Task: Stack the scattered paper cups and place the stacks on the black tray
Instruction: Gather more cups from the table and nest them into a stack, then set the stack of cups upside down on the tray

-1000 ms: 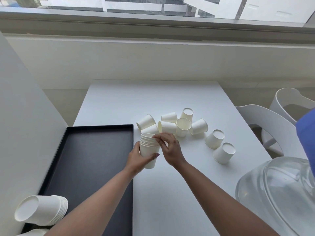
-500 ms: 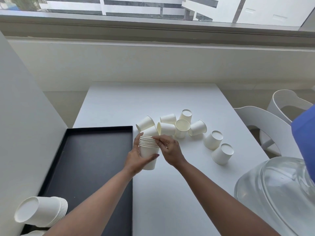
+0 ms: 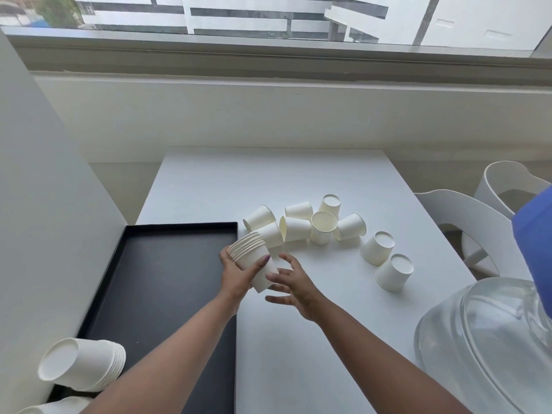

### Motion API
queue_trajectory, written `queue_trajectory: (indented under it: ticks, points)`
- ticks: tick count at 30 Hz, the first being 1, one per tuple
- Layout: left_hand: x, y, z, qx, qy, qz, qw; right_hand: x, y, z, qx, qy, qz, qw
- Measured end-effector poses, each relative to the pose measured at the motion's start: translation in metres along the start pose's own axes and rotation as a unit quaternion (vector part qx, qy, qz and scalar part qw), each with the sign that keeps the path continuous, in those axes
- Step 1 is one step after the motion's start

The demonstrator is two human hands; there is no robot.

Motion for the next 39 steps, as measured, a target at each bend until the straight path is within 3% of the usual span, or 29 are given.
queue_trajectory:
  ticks: [6,12,17,21,25,30,32,35,39]
  points:
    - [0.015,0.008,0.001,0.009,0.013,0.037,0.999,-0.021,0.001,0.008,0.088,0.032,0.047,0.994]
    - [0.048,0.014,-0.007,0.016,-0.053,0.069,0.996,-0.042,0.0,0.012,0.107,-0.014,0.054,0.993]
    - [0.078,0.024,-0.021,0.077,-0.076,0.021,0.994,-0.068,-0.003,0.018,0.119,0.045,0.05,0.991]
    - [0.103,0.028,-0.032,0.079,-0.076,0.057,0.992,-0.093,-0.003,0.022,0.156,0.12,0.03,0.98]
    - [0.122,0.03,-0.039,0.073,-0.093,0.091,0.989,-0.117,-0.009,0.027,0.235,0.264,0.035,0.935]
    - [0.143,0.031,-0.048,0.056,-0.172,0.122,0.976,-0.151,-0.009,0.025,0.301,0.407,-0.02,0.862]
    - [0.151,0.032,-0.049,0.03,-0.259,0.132,0.956,-0.164,-0.009,0.024,0.319,0.474,-0.044,0.82]
    - [0.162,0.039,-0.052,-0.015,-0.449,0.133,0.883,-0.182,-0.007,0.026,0.351,0.546,-0.071,0.758]
    - [0.169,0.049,-0.056,-0.126,-0.583,0.117,0.794,-0.198,-0.006,0.027,0.367,0.572,-0.083,0.729]
Point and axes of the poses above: each hand's wrist, its own y-axis away from the middle knuckle, its own x-axis out of the back of the hand, z = x × y, the point moved 1 cm from there along -y, towards the middle knuckle, and after that the axes turned 14 degrees about z, right-handed, at the moved point
